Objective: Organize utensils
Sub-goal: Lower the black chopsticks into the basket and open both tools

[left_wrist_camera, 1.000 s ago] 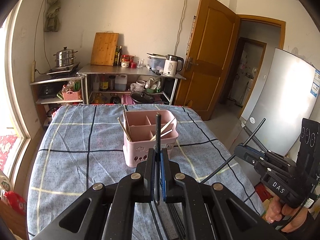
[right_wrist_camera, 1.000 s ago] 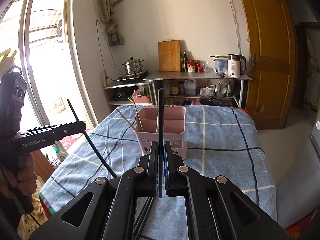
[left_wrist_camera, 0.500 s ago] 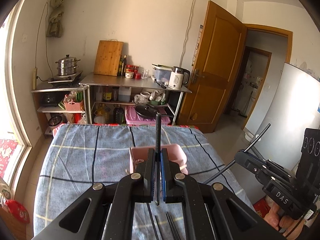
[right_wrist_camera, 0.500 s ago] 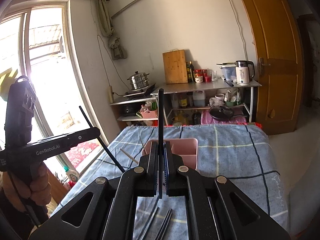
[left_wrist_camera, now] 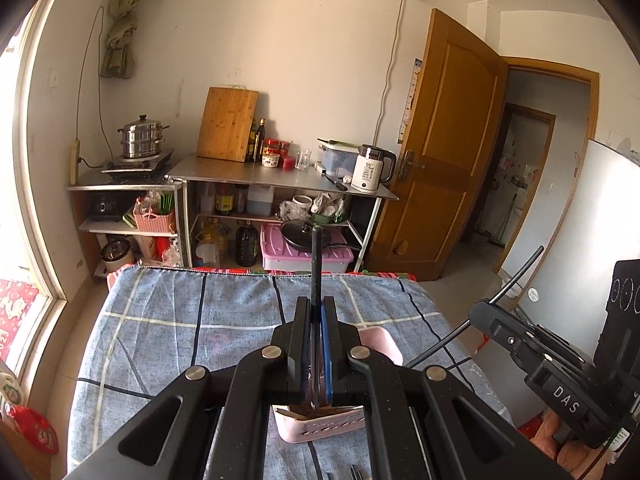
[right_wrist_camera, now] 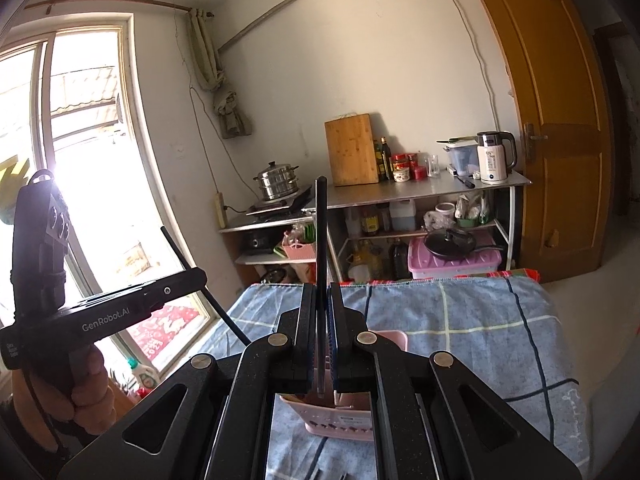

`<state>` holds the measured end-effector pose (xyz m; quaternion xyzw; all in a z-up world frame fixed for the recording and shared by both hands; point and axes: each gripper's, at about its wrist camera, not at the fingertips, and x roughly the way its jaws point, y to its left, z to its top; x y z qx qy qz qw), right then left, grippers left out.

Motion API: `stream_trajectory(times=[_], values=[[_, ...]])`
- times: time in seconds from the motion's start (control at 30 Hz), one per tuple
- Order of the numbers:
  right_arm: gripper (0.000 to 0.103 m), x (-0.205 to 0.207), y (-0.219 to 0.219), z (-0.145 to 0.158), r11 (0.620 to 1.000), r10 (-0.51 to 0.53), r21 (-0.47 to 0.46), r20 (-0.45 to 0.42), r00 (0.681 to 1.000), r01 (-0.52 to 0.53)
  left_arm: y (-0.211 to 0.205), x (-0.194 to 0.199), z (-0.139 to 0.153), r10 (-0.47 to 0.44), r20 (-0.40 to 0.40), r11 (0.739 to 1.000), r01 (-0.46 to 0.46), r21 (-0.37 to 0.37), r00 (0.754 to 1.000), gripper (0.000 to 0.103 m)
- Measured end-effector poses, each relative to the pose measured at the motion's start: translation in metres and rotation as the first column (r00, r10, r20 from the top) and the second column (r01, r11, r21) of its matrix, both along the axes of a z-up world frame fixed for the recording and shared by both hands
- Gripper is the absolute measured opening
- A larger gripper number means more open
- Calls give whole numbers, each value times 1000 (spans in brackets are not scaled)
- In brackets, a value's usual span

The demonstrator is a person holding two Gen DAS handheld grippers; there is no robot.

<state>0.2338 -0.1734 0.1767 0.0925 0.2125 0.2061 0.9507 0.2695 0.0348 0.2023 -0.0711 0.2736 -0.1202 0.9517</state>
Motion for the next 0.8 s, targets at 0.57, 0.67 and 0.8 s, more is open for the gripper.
stream_trajectory(times=[0.57,0.67,0.8], values=[[5,37,17,-58,998,16,-50,-150,989,-24,-8,36,-68,-9,-135,999,14,34,991,5],[5,41,18,-64,998,26,-55,-178,984,-36,-9,38,-73,-15,-147,999,21,41,989,5],[7,42,17,-67,997,26,-68,-193,981,-40,-11,37,-74,-17,-145,998,26,56,989,6]])
